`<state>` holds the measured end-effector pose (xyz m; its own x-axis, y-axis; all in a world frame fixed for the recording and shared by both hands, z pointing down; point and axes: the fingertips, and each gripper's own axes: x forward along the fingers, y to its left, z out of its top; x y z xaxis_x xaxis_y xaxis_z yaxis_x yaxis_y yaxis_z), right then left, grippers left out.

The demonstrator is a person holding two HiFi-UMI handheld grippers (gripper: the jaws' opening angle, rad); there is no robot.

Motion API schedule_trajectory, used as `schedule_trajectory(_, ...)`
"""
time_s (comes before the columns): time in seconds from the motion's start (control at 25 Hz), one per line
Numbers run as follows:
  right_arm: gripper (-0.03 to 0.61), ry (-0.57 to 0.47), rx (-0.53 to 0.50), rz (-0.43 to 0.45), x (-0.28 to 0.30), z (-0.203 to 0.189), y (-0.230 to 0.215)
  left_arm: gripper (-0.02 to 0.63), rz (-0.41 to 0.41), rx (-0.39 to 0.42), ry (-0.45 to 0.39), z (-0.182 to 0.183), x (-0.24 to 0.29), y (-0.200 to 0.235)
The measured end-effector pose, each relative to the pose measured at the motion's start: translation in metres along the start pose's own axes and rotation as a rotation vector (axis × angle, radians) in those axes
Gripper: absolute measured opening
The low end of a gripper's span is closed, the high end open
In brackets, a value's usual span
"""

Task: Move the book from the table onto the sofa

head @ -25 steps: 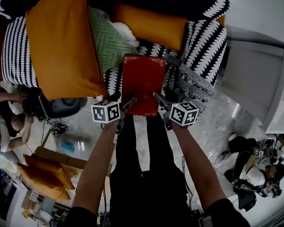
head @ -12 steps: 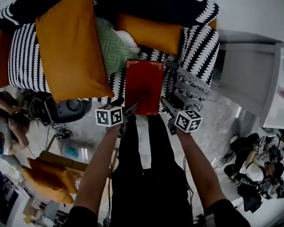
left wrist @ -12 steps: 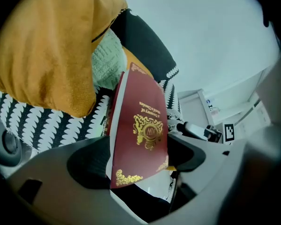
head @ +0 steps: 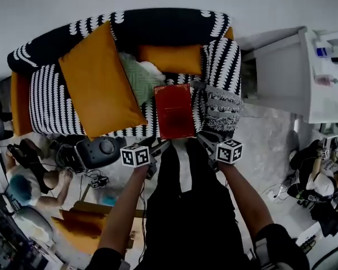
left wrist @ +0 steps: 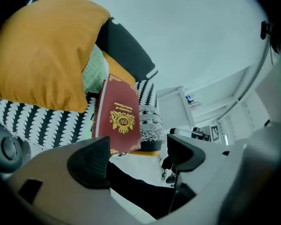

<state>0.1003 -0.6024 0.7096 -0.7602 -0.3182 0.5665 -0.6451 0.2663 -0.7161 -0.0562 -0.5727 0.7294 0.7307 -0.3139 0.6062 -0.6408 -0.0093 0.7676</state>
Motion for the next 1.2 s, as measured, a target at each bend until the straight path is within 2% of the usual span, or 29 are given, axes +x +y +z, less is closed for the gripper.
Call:
schedule_trajectory(0.12,0.020,0.022,-0.011,0.046,-0.010,-0.007,0.024,0.358,-0.056,0.045,-0.012,0.003,-0.015,-0.028)
schedule_trajectory(0.16,0.011,0.027,-0.019,0.057,-0.013,-0.009,0.033,0.320,-0.072,0.062,-0.019,0.005,-0.021,-0.037)
schedule_trajectory(0.32,0.009,0.040,-0.095,0.067,-0.024,-0.014,0.063,0.064,-0.128,0.096,-0.074,0.012,-0.047,-0.072)
schedule_trajectory(0.4,0.009,0.040,-0.130,0.066,-0.026,-0.011,0.075,0.020,-0.181,0.097,-0.085,0.014,-0.058,-0.090)
schedule_trajectory(0.52,0.009,0.014,-0.180,0.077,-0.022,0.004,0.096,0.011,-0.252,0.122,-0.084,0.021,-0.075,-0.113)
schedule_trajectory(0.68,0.009,-0.014,-0.230,0.078,-0.036,0.007,0.121,0.011,-0.301,0.150,-0.102,0.011,-0.091,-0.138)
schedule_trajectory(0.84,0.009,-0.061,-0.249,0.109,-0.042,0.013,0.142,0.011,-0.326,0.154,-0.128,0.010,-0.103,-0.139)
schedule_trajectory(1.0,0.009,-0.079,-0.275,0.087,-0.043,0.024,0.146,0.011,-0.357,0.141,-0.131,0.009,-0.115,-0.134)
schedule_trajectory(1.2,0.008,-0.024,-0.311,0.072,-0.036,0.016,0.150,0.011,-0.359,0.156,-0.122,0.008,-0.122,-0.131)
